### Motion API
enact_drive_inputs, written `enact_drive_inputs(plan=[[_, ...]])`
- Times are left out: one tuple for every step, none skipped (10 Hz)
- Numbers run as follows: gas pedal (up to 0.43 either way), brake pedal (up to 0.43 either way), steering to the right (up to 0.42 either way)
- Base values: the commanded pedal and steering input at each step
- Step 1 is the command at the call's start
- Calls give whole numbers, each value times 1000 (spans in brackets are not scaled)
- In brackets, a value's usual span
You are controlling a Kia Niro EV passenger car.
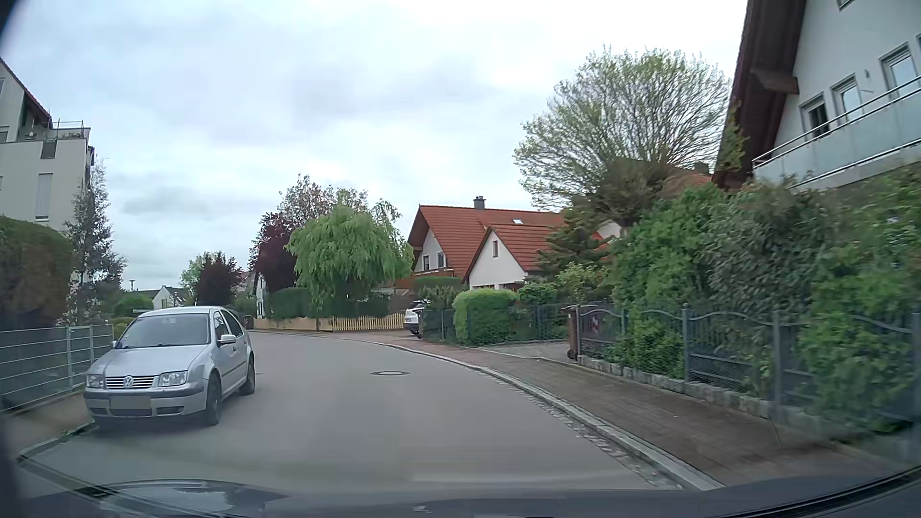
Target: Follow the waypoints while adhering to traffic rules and regulations
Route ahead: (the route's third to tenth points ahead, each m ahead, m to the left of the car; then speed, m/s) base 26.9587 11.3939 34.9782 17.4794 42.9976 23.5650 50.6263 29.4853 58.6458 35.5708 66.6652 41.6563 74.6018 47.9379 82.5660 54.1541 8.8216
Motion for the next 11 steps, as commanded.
enact_drive_inputs(plan=[[197,6,-124],[197,12,-123],[189,6,-123],[189,6,-123],[189,6,-124],[189,6,-122],[189,6,-120],[197,6,-114],[197,6,-107],[197,12,-104],[197,12,-104]])
